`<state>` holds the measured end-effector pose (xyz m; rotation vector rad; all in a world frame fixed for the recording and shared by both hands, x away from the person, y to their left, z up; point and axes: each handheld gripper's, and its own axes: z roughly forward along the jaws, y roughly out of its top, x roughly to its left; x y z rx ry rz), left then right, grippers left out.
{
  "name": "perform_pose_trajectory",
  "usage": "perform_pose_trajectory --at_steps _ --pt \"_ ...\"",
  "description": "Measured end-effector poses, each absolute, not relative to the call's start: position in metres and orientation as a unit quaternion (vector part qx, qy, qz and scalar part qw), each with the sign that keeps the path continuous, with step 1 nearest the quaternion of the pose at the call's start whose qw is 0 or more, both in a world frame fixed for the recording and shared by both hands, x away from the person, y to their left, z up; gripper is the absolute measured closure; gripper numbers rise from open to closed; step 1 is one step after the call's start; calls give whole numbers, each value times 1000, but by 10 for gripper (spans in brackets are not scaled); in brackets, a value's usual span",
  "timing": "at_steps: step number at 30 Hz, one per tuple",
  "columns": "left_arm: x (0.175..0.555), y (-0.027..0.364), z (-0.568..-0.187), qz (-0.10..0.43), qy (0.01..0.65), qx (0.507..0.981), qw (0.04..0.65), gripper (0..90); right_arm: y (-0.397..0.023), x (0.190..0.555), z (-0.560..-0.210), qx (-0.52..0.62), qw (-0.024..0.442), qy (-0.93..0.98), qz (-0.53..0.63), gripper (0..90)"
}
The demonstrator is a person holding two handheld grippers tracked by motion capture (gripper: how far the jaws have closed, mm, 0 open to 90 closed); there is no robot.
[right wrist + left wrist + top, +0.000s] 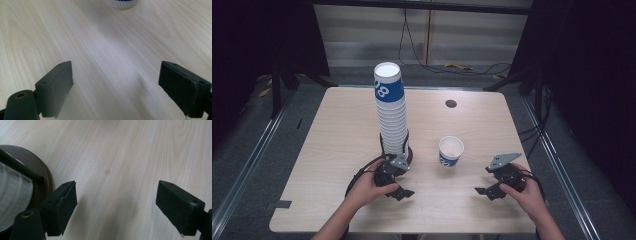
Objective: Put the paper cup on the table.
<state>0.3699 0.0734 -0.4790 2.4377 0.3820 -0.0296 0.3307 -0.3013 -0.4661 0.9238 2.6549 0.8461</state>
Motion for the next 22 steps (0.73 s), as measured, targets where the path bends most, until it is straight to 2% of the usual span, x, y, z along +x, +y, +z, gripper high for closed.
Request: perform_pose_trajectory --at_steps 22 --pt "374 87 -495 4 137 934 331 169 -307 337 -485 293 109 908 279 116"
